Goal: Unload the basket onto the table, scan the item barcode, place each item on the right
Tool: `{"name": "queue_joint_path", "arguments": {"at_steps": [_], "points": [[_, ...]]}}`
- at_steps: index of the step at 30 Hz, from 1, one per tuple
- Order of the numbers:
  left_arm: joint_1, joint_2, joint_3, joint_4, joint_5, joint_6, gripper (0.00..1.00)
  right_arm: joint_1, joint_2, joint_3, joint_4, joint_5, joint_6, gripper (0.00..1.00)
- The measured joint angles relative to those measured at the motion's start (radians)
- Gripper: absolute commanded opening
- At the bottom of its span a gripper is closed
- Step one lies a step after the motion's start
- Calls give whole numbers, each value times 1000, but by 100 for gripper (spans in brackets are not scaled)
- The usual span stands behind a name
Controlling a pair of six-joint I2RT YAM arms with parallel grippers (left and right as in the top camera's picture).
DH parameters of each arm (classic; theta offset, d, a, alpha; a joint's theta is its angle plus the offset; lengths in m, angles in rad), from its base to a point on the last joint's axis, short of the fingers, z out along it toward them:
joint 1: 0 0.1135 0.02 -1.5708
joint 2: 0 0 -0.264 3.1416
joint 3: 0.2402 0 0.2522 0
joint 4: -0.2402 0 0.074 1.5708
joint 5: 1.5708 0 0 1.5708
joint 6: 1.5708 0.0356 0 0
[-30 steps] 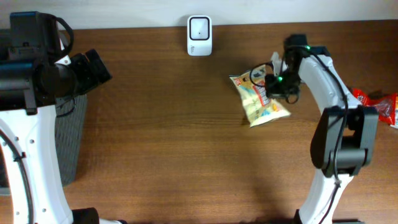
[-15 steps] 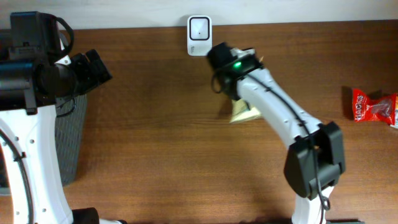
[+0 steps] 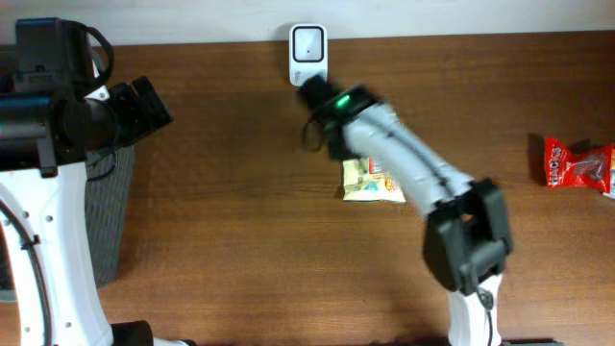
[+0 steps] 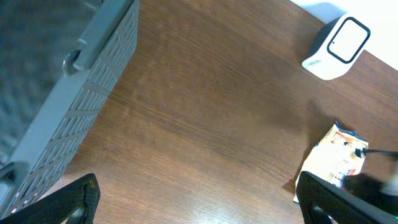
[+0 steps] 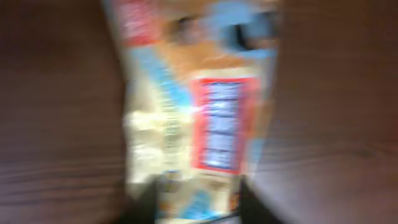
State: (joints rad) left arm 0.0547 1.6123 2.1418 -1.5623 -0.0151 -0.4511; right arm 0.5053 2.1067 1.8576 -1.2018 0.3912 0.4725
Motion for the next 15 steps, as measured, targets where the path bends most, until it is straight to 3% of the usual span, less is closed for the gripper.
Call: {"name": "queue_joint_path", "arguments": {"at_steps": [6, 15], "points": [[0, 0, 0, 0, 0, 0, 99, -267, -100, 173, -143, -51, -77, 99], [0, 0, 0, 0, 0, 0, 99, -631, -122, 192, -195, -133, -92, 99]]}}
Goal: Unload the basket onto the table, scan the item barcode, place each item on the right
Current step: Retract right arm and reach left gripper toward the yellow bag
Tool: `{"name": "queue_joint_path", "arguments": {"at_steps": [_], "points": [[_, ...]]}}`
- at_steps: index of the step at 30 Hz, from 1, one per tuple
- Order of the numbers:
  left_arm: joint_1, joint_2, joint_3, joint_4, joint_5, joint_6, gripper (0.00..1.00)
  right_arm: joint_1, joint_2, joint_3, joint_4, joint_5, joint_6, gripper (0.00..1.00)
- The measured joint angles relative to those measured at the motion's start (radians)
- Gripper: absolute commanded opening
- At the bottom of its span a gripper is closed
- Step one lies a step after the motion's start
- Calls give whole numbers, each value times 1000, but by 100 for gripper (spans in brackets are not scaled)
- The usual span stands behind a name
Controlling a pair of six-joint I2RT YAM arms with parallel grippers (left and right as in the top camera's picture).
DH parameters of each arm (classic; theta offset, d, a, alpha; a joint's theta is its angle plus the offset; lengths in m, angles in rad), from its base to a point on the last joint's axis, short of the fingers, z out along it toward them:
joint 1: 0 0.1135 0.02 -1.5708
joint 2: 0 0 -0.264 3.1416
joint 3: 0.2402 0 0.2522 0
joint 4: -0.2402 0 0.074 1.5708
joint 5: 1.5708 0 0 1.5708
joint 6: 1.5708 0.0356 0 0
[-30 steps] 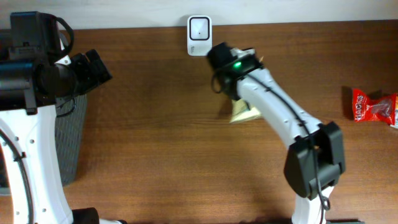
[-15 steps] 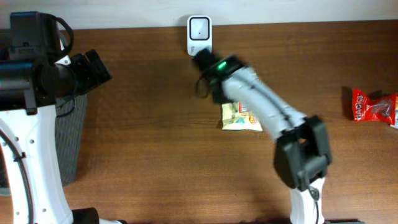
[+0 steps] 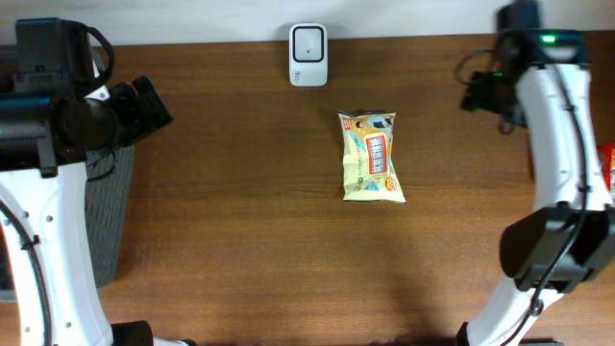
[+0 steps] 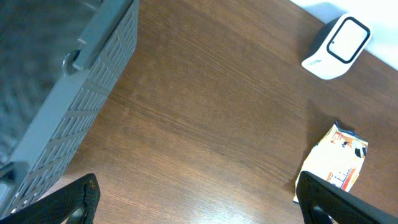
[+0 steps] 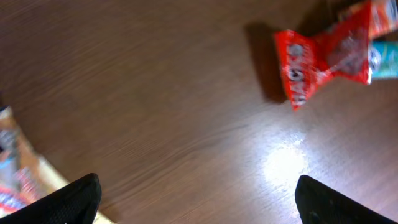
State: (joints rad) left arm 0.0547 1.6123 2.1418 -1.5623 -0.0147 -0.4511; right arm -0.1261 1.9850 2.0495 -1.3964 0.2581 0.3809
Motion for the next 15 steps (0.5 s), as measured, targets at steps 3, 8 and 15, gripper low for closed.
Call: {"name": "queue_joint_path", "arguments": {"at_steps": [3, 8, 15], "points": [[0, 0, 0, -5, 27, -1, 99, -87, 0, 0, 0, -61, 0, 99], [-1, 0, 0, -7, 225, 6, 99, -157, 0, 0, 0, -101, 0, 99], [-17, 0, 0, 18, 367, 41, 99, -181, 0, 0, 0, -111, 0, 99]]}}
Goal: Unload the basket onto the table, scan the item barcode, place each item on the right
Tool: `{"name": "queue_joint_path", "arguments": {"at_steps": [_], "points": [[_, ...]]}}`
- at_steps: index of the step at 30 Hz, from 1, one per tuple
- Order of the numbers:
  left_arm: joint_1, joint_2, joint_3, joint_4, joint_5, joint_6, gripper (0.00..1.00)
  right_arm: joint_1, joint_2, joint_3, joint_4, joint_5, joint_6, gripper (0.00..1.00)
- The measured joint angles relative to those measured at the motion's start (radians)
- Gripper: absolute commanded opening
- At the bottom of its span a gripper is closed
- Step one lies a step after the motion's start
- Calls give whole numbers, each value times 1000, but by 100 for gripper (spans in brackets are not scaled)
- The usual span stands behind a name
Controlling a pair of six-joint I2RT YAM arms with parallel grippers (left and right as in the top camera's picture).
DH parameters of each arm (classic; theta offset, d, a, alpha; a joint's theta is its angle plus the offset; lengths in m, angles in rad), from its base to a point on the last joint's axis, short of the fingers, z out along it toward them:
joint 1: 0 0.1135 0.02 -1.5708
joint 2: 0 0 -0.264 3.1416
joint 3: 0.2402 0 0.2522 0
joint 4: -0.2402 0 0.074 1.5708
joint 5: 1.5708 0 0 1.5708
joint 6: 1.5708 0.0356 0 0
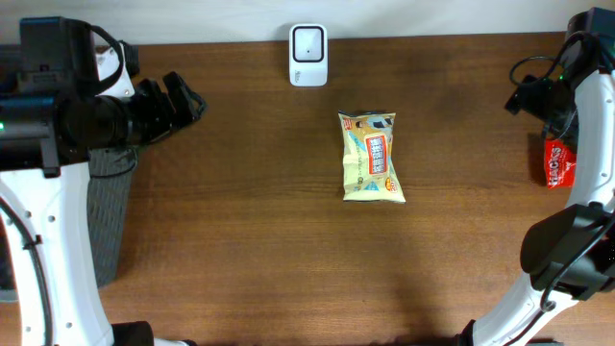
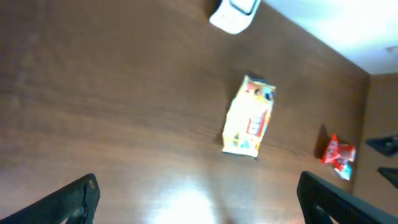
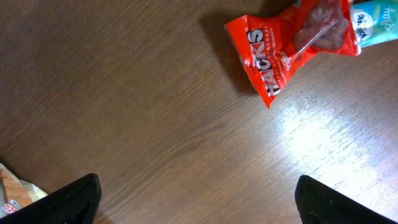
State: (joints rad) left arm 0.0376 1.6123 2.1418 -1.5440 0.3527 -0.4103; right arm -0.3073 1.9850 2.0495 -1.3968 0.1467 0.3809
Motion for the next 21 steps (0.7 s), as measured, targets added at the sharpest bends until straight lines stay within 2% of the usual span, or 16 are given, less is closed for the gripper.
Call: {"name": "queue_joint_path", "arguments": {"at_steps": [3, 8, 11, 16, 21], "points": [[-39, 3, 0, 18, 17, 35, 100, 0, 0, 0, 0, 0, 0, 99], [-238, 50, -109, 2, 43, 80, 100, 0, 0, 0, 0, -5, 0, 99], [-389, 116, -286, 130, 76, 90, 99, 0, 0, 0, 0, -7, 0, 99], [-522, 172, -484, 415, 93, 64, 99, 0, 0, 0, -2, -8, 0, 99], [-593, 230, -612, 606, 83, -128, 99, 0, 0, 0, -2, -7, 0, 99]]}}
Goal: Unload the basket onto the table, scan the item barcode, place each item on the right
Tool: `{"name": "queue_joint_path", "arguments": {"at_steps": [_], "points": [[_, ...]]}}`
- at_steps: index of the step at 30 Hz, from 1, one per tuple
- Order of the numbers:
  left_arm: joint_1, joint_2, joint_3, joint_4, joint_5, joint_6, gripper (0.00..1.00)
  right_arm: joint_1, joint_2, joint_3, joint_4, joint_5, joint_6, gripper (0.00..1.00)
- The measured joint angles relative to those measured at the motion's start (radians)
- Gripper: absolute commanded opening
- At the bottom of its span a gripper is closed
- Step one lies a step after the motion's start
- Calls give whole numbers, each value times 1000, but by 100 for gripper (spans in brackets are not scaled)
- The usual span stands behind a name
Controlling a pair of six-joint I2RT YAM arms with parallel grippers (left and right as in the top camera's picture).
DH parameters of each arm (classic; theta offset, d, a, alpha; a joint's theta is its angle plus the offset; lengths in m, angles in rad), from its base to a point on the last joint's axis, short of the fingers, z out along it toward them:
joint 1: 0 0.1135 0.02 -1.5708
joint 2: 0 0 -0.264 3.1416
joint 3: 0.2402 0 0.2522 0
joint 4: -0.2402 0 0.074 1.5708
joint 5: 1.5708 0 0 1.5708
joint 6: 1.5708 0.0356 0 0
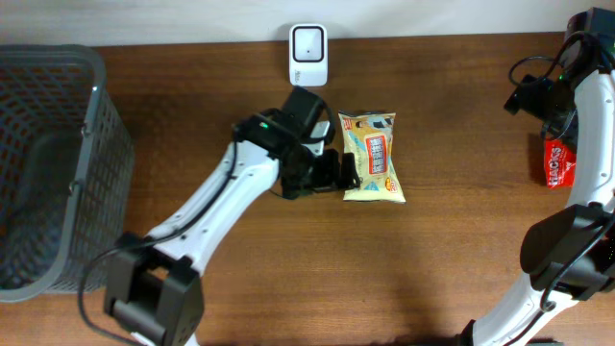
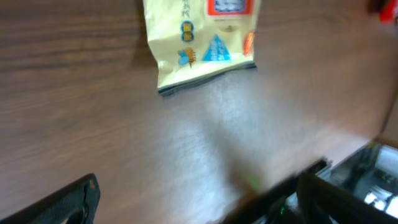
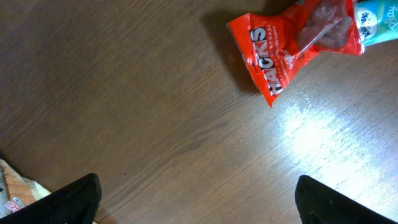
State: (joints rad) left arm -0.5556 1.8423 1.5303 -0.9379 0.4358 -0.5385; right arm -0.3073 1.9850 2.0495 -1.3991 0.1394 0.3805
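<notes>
The yellow snack packet (image 1: 370, 156) lies flat on the wooden table, just below the white scanner (image 1: 308, 43) at the back edge. My left gripper (image 1: 336, 174) is at the packet's lower left edge, open and holding nothing. In the left wrist view the packet's (image 2: 199, 43) bottom seam shows at the top, ahead of the open left gripper (image 2: 199, 202). My right gripper (image 1: 535, 96) is at the far right, open; the right wrist view shows bare wood between the right gripper's (image 3: 202, 199) fingers.
A grey mesh basket (image 1: 91, 115) stands at the left end of the table. A red snack packet (image 3: 292, 43) lies at the right edge, touching a teal packet (image 3: 380, 14). In the overhead view the red packet (image 1: 557, 161) is partly behind the right arm.
My left arm was back over the basket at the far left; now it reaches across the table, with its open gripper beside the yellow packet. The right arm has barely moved.
At first my right arm was over the yellow packet below the scanner, its camera close on it. Then it was at the back right with the packet lying alone. Then it was by the red packet while the left wrist faced the table. Now the left gripper is beside the packet.
</notes>
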Motion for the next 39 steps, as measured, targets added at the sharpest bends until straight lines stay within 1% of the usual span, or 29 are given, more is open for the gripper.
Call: {"name": "queue_joint_path", "arguments": {"at_steps": [5, 8, 14, 17, 20, 23, 26, 29, 31, 32, 33, 35, 36, 37, 38, 39], "points": [[-56, 136, -61, 149, -9, -180, 99, 0, 0, 0, 0, 0, 0, 99], [-93, 216, -70, 241, 2, -230, 100, 0, 0, 0, 0, 0, 0, 99], [-127, 260, -73, 363, 11, -264, 99, 0, 0, 0, 0, 0, 0, 99], [-127, 262, -73, 385, -27, -270, 95, 0, 0, 0, 0, 0, 0, 99], [-127, 262, -73, 398, -78, -274, 94, 0, 0, 0, 0, 0, 0, 99], [-127, 262, -72, 409, -133, -274, 87, 0, 0, 0, 0, 0, 0, 99], [-127, 263, -72, 420, -170, -274, 89, 0, 0, 0, 0, 0, 0, 99], [-127, 272, -70, 465, -182, -274, 92, 0, 0, 0, 0, 0, 0, 99], [-128, 279, -68, 501, -171, -274, 93, 0, 0, 0, 0, 0, 0, 99], [-129, 283, -66, 517, -165, -274, 90, 0, 0, 0, 0, 0, 0, 99], [-130, 289, -64, 540, -155, -275, 77, 0, 0, 0, 0, 0, 0, 98], [-132, 296, -64, 569, -150, -274, 58, 0, 0, 0, 0, 0, 0, 99], [-132, 301, -64, 574, -151, -275, 40, 0, 0, 0, 0, 0, 0, 99], [-133, 311, -64, 587, -147, -278, 25, 0, 0, 0, 0, 0, 0, 99], [-132, 315, -64, 589, -153, -278, 16, 0, 0, 0, 0, 0, 0, 99], [-132, 322, -64, 588, -156, -281, 1, 0, 0, 0, 0, 0, 0, 99]]}}
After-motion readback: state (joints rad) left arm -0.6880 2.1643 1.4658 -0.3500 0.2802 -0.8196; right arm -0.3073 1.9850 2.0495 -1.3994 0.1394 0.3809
